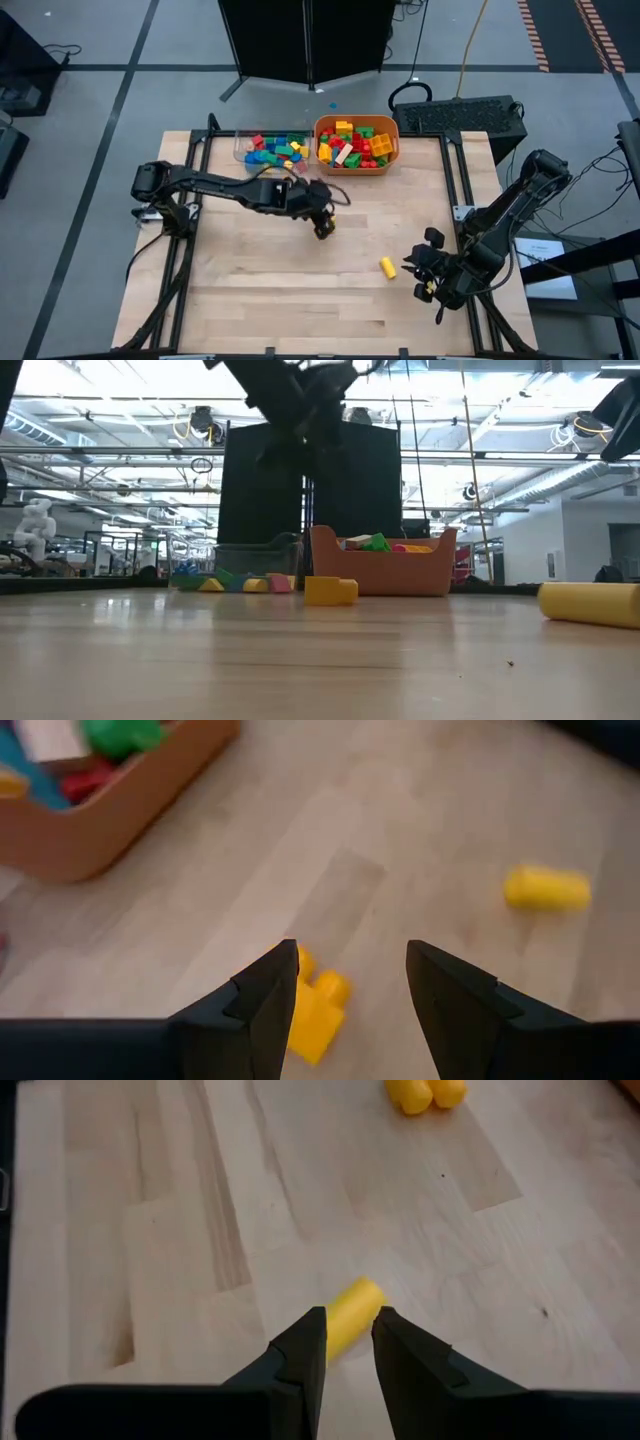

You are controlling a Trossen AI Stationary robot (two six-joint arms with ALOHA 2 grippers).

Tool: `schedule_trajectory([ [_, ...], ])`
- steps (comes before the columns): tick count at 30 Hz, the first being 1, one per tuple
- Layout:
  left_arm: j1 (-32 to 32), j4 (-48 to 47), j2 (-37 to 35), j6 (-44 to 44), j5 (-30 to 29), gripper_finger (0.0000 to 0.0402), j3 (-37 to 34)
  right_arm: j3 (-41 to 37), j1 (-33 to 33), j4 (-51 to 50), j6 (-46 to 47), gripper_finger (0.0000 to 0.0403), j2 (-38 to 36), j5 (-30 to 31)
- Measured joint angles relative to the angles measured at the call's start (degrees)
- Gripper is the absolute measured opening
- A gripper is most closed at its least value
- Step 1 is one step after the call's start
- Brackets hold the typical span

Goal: Sort blocks by size
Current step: Put the big yellow game piece into the orange bin

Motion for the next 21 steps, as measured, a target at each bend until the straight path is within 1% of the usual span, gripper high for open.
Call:
schedule_trajectory([
  [1, -0.3, -0.5, -0.1, 1.7, 0.0, 0.0191, 0.0, 0.0, 0.0, 0.0, 0.0, 0.0079, 0.4, -0.1],
  [3, -0.4, -2.6, -0.3, 1.9, 0.0, 0.0191, -0.1, 0.0, 0.0, 0.0, 0.2, 0.0079, 1.3, -0.2],
  [6, 0.1, -1.6, -0.3, -0.4, -1.9, 0.0191, 0.0, 0.0, 0.0, 0.1, 0.2, 0.0079, 2.5, -0.5],
  [10, 0.6, -3.0, -0.2, -6.7, -6.3, 0.0191, 0.0, 0.0, 0.0, 0.2, 0.2, 0.0079, 3.8, -0.7],
  [11, 1.0, -2.9, -0.2, -8.0, -6.5, 0.0191, 0.0, 0.0, 0.0, 0.2, 0.2, 0.0079, 3.8, -0.9],
  [15, 2.5, -0.5, -0.2, -5.6, -4.9, 0.0191, 0.0, 0.0, 0.0, 0.4, 0.2, 0.0079, 3.6, -0.8],
  [19, 3.6, 3.9, -0.2, -5.5, 0.3, 0.0191, 0.0, 0.0, 0.0, 0.3, 0.2, 0.0079, 3.4, -0.8],
  [21, 4.2, 5.0, -0.2, -4.6, 1.4, 0.0193, 0.0, 0.0, 0.0, 0.3, 0.2, 0.0079, 3.4, -0.8],
])
